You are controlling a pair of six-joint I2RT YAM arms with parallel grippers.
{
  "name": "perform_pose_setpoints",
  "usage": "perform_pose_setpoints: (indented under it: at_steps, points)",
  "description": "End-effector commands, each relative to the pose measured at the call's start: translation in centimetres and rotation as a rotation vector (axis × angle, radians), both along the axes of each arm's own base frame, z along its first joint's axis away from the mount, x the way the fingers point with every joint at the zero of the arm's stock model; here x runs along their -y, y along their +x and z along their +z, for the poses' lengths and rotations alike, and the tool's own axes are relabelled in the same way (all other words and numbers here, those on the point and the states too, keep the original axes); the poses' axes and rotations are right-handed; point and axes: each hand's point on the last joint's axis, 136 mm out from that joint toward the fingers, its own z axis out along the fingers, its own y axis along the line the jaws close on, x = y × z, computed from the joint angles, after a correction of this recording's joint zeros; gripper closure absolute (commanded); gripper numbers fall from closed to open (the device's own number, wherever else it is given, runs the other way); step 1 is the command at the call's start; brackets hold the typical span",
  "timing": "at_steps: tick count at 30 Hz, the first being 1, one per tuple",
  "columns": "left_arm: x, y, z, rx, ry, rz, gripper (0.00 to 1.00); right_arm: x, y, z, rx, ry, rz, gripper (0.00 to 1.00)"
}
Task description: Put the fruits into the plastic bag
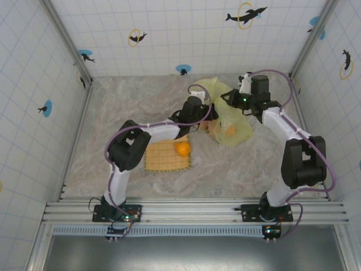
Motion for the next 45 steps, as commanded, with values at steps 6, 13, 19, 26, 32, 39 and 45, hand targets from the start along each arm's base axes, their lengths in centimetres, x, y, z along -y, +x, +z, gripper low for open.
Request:
perform_pose_setpoints:
  at_steps: [6, 13, 19, 26, 32, 39, 45]
  points:
    - [-1.0, -0.4, 1.7, 0.076, 0.062, -0.004, 0.13, 1.1, -0.3, 1.8, 0.056, -0.040, -0.013, 1.00]
    - [-2.6, -1.1, 2.9, 0.107, 0.081, -0.008, 0.09, 3.2, -0.4, 1.5, 0.057, -0.086, -0.053, 1.00]
    - [-3.4, -1.6, 3.6, 0.106, 0.071, -0.030, 0.08, 3.7, -0.3, 1.4, 0.054, -0.086, -0.063, 1.00]
    - [-4.1, -3.5, 4.9, 0.108, 0.049, -0.081, 0.08, 4.8, 0.2, 1.3, 0.054, -0.095, -0.087, 1.00]
    - [-5.6, -5.1, 6.0, 0.116, 0.054, -0.098, 0.08, 5.2, 0.6, 1.8, 0.065, -0.102, -0.104, 1.00]
    - [-8.7, -7.8, 5.0, 0.091, 0.101, -0.130, 0.10, 5.4, 0.5, 1.1, 0.052, -0.113, -0.113, 1.00]
    - [-11.4, -10.9, 3.6, 0.085, 0.138, -0.203, 0.11, 5.4, 0.7, 0.9, 0.050, -0.111, -0.116, 1.00]
